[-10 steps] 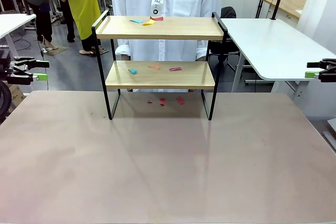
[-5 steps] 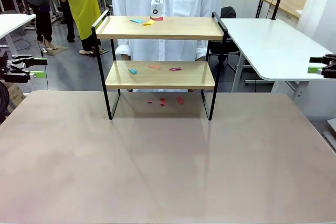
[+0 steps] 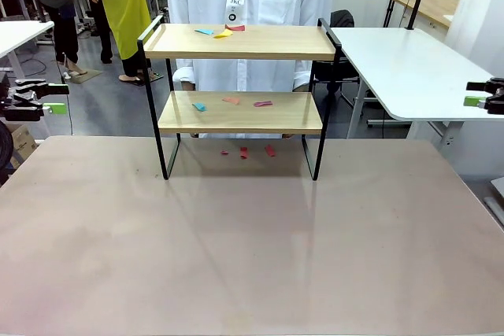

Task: Clean the shelf.
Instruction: Pick up the Duster handed by the human.

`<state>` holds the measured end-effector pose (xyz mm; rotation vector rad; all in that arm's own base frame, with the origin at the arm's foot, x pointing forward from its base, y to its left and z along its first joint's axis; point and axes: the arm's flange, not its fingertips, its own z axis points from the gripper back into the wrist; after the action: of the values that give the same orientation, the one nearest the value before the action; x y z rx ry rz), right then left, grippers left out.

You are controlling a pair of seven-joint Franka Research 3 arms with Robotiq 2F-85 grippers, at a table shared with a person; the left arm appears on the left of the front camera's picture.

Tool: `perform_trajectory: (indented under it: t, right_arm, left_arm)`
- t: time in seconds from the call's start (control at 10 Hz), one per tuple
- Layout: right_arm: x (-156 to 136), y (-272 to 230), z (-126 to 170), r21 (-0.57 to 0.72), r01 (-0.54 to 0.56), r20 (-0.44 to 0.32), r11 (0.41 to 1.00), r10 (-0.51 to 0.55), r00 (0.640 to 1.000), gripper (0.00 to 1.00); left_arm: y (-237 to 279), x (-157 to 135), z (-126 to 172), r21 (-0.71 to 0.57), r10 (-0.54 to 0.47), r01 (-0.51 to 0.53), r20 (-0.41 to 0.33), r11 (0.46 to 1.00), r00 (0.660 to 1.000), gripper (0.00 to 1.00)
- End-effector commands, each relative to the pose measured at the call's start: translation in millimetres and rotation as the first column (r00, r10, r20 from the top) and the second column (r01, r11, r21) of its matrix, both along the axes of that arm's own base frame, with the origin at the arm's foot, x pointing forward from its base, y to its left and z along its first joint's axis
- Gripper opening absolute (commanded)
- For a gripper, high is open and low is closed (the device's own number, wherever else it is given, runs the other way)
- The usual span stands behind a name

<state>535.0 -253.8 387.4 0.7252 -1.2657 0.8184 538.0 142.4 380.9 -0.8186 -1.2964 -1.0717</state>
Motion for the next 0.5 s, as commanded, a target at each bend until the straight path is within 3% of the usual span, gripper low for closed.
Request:
perform_trajectory:
  t: [0.0,0.4]
  right_arm:
    - [0.7,0.2,-0.2,-0.004,0.005,-0.001,1.0,-0.005,1.0,1.0]
    - [0.7,0.2,-0.2,-0.004,0.005,-0.001,1.0,-0.005,1.0,1.0]
  left_arm:
    - [-0.1,-0.1,0.5,0.001,-0.001,0.001,0.001,1.0,1.0,1.0]
    - [-0.1,-0.1,0.5,0.001,-0.001,0.001,0.001,1.0,1.0,1.0]
